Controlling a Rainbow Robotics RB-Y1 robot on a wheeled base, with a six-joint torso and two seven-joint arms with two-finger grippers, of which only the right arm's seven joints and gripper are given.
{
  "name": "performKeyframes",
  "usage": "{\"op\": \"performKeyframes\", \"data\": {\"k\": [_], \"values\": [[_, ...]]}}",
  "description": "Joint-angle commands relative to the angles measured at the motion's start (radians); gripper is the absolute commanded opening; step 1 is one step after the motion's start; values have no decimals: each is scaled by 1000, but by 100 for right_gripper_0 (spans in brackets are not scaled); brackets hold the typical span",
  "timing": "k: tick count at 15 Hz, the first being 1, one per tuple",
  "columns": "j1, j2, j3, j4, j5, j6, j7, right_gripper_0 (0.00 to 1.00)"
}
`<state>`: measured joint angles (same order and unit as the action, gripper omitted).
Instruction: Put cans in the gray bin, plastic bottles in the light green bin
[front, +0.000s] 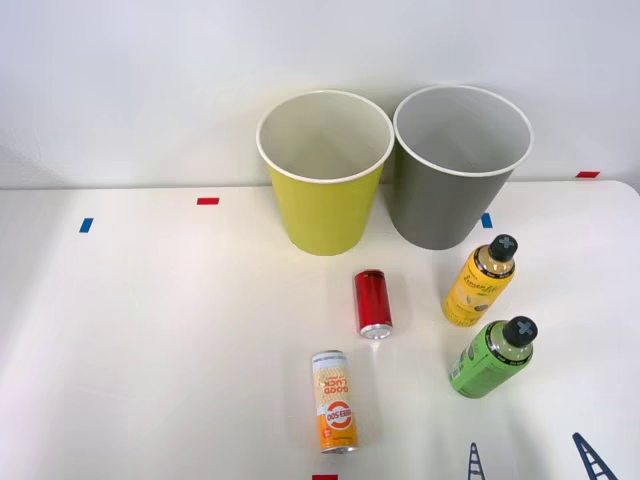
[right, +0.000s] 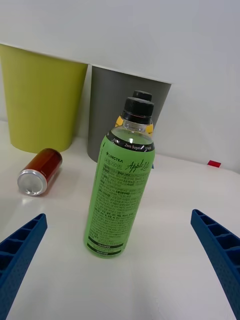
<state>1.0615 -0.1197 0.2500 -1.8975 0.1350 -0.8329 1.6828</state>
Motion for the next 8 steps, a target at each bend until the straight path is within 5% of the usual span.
{"op": "performKeyframes", "data": {"k": [1,8], "values": [[0,0,0,0,0,0,0,100],[0,0,0,0,0,0,0,100]]}}
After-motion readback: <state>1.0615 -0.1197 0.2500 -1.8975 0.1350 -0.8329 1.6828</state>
